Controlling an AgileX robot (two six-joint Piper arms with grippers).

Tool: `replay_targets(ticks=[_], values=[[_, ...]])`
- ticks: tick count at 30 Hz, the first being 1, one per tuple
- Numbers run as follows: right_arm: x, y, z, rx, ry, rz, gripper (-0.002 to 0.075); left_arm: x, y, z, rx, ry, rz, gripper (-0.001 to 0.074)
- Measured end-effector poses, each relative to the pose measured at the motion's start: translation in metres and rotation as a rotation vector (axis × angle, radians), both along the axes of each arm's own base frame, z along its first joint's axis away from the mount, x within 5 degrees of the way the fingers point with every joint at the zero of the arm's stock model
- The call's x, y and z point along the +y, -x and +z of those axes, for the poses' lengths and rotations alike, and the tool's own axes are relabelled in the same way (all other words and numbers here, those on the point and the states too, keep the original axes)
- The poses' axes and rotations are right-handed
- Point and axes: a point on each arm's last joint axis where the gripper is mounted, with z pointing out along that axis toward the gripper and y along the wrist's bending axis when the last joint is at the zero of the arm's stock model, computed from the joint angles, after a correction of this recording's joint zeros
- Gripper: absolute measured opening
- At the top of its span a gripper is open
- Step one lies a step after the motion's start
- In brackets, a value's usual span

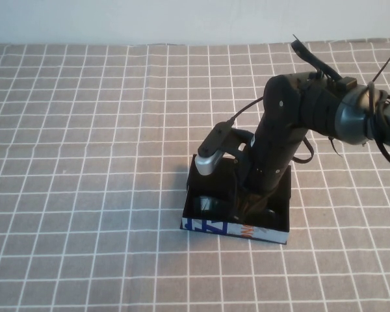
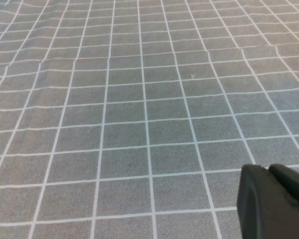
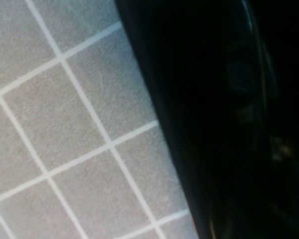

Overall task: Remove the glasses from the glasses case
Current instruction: Pick up the glasses from the glasses case, then place the glasses on the table

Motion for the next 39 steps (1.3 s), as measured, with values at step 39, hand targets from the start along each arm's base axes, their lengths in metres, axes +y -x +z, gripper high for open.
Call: replay_targets(ticks=[39], values=[[-0.157, 0.095, 0.073, 0.018, -0.606, -0.971, 0.0012, 0.0, 0.0, 0.0, 0.0, 0.0, 0.0, -0.0005]])
